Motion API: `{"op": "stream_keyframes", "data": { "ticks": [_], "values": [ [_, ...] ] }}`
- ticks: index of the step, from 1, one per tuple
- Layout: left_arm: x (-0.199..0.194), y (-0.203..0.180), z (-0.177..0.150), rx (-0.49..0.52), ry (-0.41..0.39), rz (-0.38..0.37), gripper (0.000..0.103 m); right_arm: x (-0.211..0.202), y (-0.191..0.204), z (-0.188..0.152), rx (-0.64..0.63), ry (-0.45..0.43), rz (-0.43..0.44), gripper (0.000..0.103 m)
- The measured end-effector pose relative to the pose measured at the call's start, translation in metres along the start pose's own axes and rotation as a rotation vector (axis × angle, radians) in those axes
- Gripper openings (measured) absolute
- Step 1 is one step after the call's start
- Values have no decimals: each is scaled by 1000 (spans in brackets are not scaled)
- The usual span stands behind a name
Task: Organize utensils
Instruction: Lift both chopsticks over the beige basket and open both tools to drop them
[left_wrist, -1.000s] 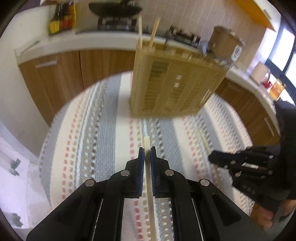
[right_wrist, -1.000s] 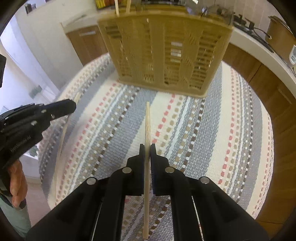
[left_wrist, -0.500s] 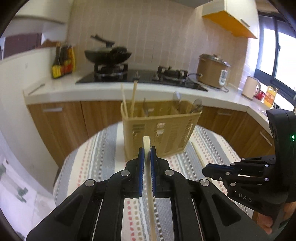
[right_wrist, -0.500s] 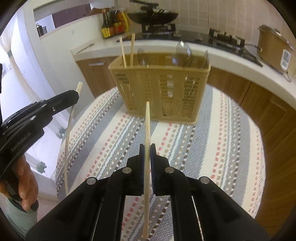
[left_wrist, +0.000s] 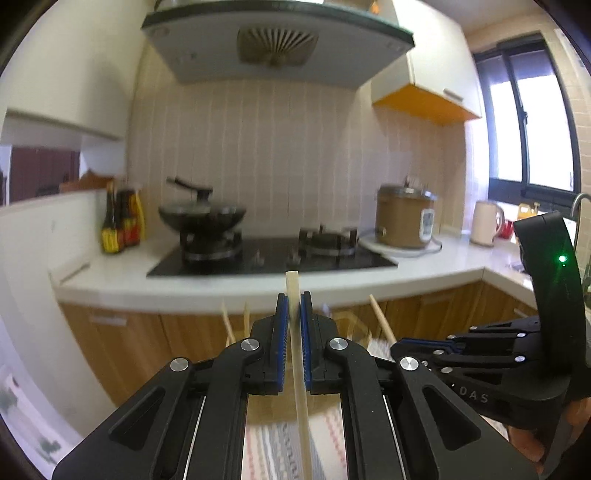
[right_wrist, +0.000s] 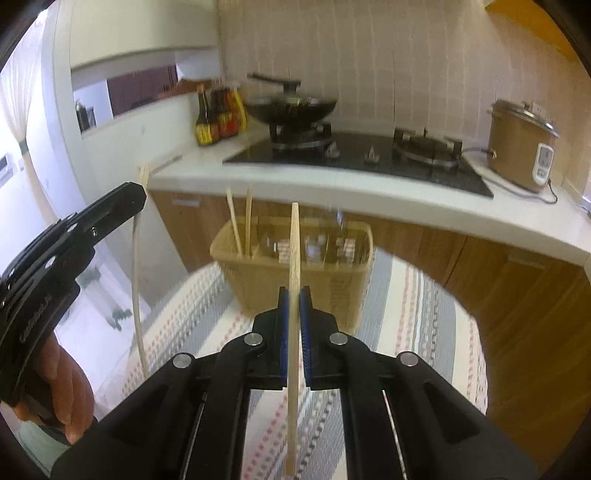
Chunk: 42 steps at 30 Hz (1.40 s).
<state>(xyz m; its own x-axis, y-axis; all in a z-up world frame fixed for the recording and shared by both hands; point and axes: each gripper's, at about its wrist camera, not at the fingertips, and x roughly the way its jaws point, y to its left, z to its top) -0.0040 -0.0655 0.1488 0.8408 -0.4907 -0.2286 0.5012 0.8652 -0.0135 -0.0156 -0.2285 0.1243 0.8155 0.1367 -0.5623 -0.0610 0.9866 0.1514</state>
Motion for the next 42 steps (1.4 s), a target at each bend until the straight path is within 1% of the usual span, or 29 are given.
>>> {"op": "stream_keyframes", "data": {
  "ticks": [4, 6, 7, 9, 11, 14, 19, 21, 25, 28, 31, 33, 36, 38, 40, 42],
  "values": [
    [17, 4, 21, -10, -60, -16, 5, -6, -7, 28, 39, -108, 33, 4],
    [29, 12, 33, -40, -102, -17, 5, -8, -12, 40, 57, -168, 69, 4],
    [33, 16, 38, -56, -121, -16, 5, -8, -14, 49, 64, -218, 87, 4],
    [41, 22, 47, -87, -155, -24, 5, -7, -17, 60, 71, -269, 78, 4],
    [53, 28, 57, -110, -190, -16, 5, -1, -24, 73, 99, -321, 94, 4],
    [70, 32, 64, -128, -231, 5, 5, 10, -36, 88, 129, -384, 73, 4],
    [97, 38, 62, -170, -272, 38, 5, 29, -48, 99, 133, -466, -12, 4],
    [105, 45, 56, -215, -294, 43, 5, 39, -53, 99, 129, -474, -34, 4],
    [123, 59, 39, -283, -271, 55, 5, 65, -63, 89, 125, -477, -81, 4],
    [131, 65, 26, -321, -268, 86, 5, 76, -66, 79, 117, -484, -80, 4],
    [136, 68, 13, -364, -270, 113, 5, 86, -65, 70, 96, -479, -102, 4],
    [140, 67, 6, -373, -255, 121, 5, 90, -65, 66, 88, -474, -110, 4],
    [141, 62, -6, -350, -267, 172, 5, 96, -67, 59, 84, -467, -117, 4],
    [142, 57, -12, -334, -267, 191, 5, 98, -66, 55, 80, -467, -121, 4],
    [143, 54, -15, -320, -263, 200, 6, 101, -65, 51, 69, -465, -124, 4],
    [143, 52, -18, -315, -243, 199, 6, 102, -62, 45, 49, -457, -133, 4]
  ]
}}
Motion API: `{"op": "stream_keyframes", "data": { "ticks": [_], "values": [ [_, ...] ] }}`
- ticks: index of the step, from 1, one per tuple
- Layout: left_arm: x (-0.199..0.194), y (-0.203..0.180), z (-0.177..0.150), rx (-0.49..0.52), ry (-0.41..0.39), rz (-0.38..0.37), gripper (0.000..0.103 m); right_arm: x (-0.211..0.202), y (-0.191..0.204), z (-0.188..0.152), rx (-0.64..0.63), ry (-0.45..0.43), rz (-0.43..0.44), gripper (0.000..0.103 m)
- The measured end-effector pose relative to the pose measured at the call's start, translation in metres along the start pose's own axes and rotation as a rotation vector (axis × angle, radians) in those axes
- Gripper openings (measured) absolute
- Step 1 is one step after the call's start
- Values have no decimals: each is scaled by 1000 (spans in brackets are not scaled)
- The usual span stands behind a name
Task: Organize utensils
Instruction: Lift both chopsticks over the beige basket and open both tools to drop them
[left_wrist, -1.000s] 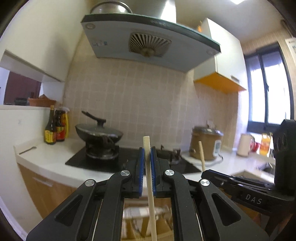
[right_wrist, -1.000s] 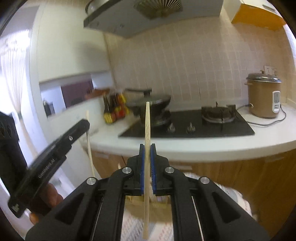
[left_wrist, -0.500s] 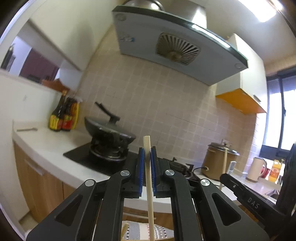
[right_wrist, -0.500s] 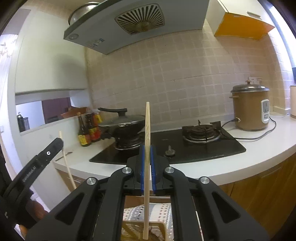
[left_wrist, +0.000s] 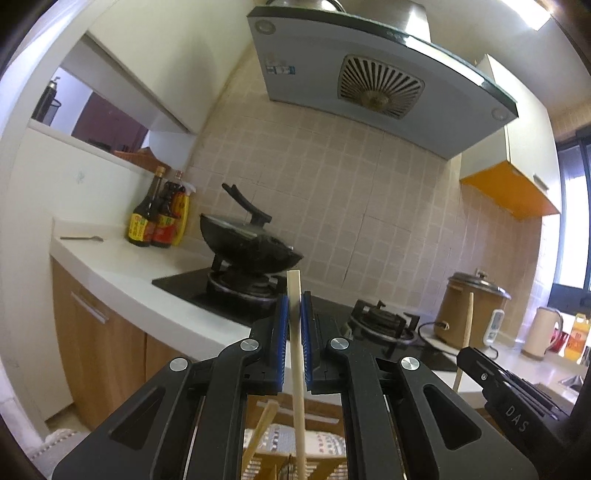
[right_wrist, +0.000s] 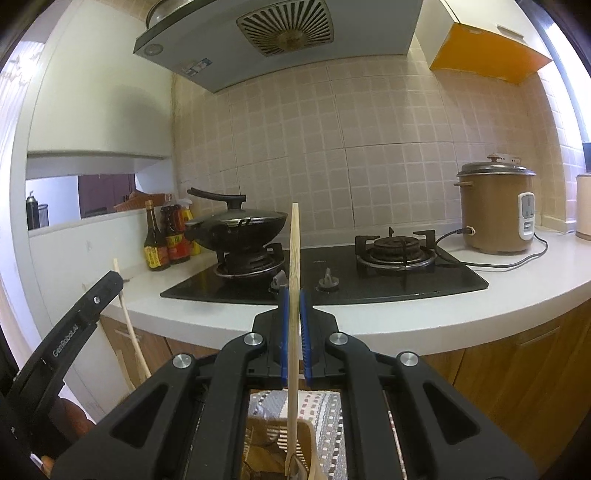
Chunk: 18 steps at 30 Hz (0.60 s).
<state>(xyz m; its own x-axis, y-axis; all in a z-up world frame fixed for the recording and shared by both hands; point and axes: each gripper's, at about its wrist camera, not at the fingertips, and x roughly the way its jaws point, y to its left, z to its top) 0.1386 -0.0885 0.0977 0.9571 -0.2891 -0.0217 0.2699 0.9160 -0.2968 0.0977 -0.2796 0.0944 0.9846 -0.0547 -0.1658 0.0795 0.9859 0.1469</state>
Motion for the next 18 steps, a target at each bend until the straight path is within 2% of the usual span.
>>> {"op": "stream_keyframes", "data": {
  "ticks": [2, 6, 9, 13, 15, 18],
  "values": [
    [-4, 1, -2, 10, 17, 15, 9, -5, 1, -4, -7, -4, -6, 5],
    [-17, 5, 1, 23, 44, 11, 42, -18, -2, -5, 14, 9, -1, 5],
    [-34, 4, 5, 54, 54, 8, 45, -32, -4, -6, 21, 30, 2, 8],
    [-60, 5, 12, 72, 67, -7, 55, -56, -4, -7, 24, 34, -2, 28],
    [-76, 7, 14, 86, 77, -11, 63, -69, -2, -8, 25, 36, -6, 29],
    [-97, 9, 13, 116, 116, -25, 68, -90, 1, -15, 31, 47, -13, 29]
  ]
}}
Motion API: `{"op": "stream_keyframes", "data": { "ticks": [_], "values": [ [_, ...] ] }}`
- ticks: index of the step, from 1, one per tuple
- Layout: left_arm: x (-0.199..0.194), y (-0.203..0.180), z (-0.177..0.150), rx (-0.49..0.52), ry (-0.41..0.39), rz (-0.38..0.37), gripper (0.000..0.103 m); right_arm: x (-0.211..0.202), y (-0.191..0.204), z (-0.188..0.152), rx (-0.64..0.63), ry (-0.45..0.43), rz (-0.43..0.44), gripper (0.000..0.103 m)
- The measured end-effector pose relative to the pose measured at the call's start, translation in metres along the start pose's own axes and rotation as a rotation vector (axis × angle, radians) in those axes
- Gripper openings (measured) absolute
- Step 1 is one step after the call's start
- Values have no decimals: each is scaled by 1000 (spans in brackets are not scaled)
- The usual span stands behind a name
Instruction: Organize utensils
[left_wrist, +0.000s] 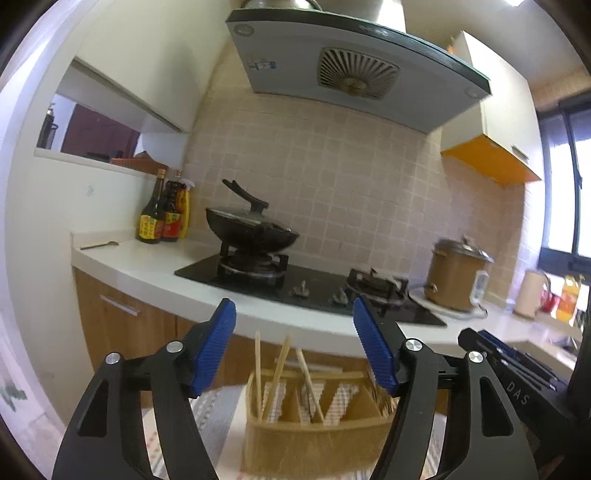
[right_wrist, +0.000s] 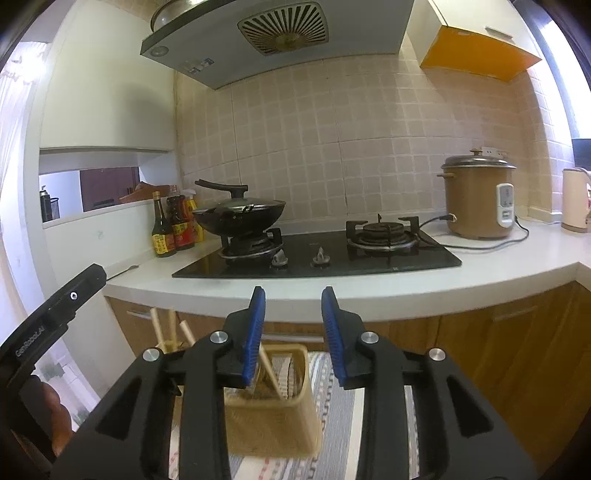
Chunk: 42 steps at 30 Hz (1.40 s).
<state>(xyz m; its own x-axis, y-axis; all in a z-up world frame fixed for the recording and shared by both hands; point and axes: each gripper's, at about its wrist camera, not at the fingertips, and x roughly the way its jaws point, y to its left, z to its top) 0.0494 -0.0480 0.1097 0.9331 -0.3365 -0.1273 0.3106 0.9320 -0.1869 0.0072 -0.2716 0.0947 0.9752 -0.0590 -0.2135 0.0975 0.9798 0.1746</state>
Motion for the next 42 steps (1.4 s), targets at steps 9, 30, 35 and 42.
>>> {"op": "stream_keyframes", "data": {
  "ticks": [9, 30, 35, 42],
  "values": [
    [-51, 6, -31, 81, 38, 84, 79, -40, 4, -43, -20, 57, -52, 39],
    [-29, 27, -102, 141, 109, 284, 84, -41, 28, -104, -162, 16, -172, 79],
    [-28, 24, -107, 168, 101, 301, 86, -37, 26, -107, -141, 38, -157, 81],
    [-28, 11, -111, 225, 99, 287, 90, -37, 27, -110, -149, 45, -165, 81]
  ]
}}
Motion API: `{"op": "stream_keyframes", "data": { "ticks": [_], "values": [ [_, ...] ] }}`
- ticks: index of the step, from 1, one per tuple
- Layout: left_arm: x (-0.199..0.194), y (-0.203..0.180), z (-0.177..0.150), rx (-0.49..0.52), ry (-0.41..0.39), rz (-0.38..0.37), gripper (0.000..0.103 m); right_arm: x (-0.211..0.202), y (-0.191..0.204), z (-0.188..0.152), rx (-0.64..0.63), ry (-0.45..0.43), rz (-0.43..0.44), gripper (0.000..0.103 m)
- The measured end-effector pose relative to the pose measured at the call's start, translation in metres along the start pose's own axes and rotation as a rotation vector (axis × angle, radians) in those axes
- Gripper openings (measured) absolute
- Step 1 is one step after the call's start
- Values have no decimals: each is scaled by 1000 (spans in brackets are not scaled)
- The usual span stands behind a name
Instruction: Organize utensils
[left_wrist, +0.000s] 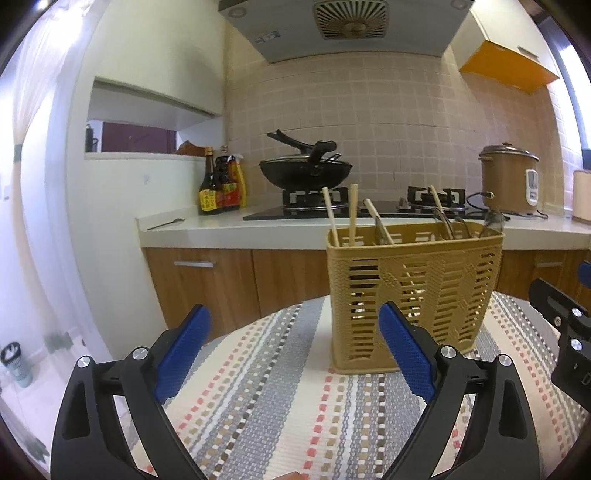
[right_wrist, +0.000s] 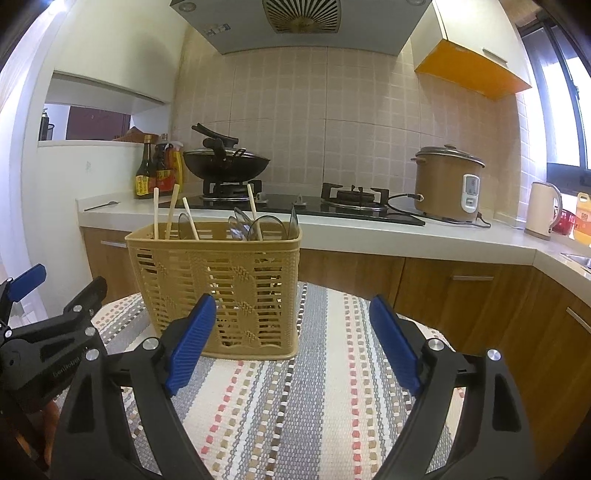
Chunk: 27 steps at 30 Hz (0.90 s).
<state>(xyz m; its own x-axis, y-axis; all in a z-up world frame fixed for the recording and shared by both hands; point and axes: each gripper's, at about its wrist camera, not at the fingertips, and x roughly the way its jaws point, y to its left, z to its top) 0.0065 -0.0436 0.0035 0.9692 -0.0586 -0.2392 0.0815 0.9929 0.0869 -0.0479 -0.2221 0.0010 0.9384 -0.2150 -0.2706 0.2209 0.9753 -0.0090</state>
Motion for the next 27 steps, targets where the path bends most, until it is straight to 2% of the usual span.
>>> {"op": "stream_keyframes", "data": {
  "ticks": [7, 19, 27],
  "values": [
    [0, -5, -2, 16, 13, -17, 92, 2, -1, -1, 5, 7, -14, 81],
    [12, 8, -2, -63, 85, -52, 94, 6, 0, -3, 4, 26, -28, 81],
    [12, 9, -3, -71, 86, -50, 94, 8, 0, -3, 7, 33, -35, 81]
  ]
}}
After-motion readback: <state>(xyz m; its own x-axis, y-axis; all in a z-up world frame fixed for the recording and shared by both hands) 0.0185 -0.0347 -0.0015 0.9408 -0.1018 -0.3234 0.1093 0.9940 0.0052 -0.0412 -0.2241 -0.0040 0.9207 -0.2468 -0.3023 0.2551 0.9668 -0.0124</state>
